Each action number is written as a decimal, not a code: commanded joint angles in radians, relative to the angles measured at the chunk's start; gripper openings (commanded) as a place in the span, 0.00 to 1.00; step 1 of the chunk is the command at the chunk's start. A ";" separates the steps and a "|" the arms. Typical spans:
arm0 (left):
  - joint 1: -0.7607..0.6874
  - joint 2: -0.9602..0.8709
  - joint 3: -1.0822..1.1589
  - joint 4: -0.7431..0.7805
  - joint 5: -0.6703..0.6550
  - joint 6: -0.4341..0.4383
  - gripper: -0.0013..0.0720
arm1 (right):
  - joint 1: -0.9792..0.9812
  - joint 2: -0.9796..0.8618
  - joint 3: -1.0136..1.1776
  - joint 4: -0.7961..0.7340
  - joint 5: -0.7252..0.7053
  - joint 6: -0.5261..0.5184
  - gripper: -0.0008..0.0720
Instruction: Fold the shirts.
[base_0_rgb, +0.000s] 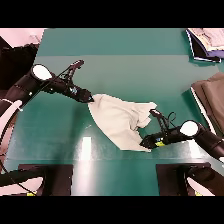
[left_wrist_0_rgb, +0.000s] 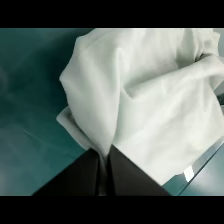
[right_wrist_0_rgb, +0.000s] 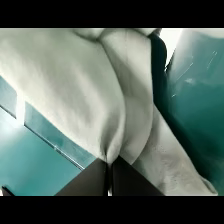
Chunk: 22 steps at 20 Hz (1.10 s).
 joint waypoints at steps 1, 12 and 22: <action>0.000 0.062 0.026 0.033 0.023 -0.058 0.06 | 0.003 0.056 0.070 0.002 -0.024 -0.002 0.03; 0.000 0.553 0.549 0.119 -0.137 -0.177 0.06 | -0.463 0.258 0.819 -0.066 0.376 0.106 0.03; 0.000 0.460 0.413 0.163 -0.362 -0.203 0.06 | -0.528 0.048 0.885 -0.066 0.629 0.175 0.03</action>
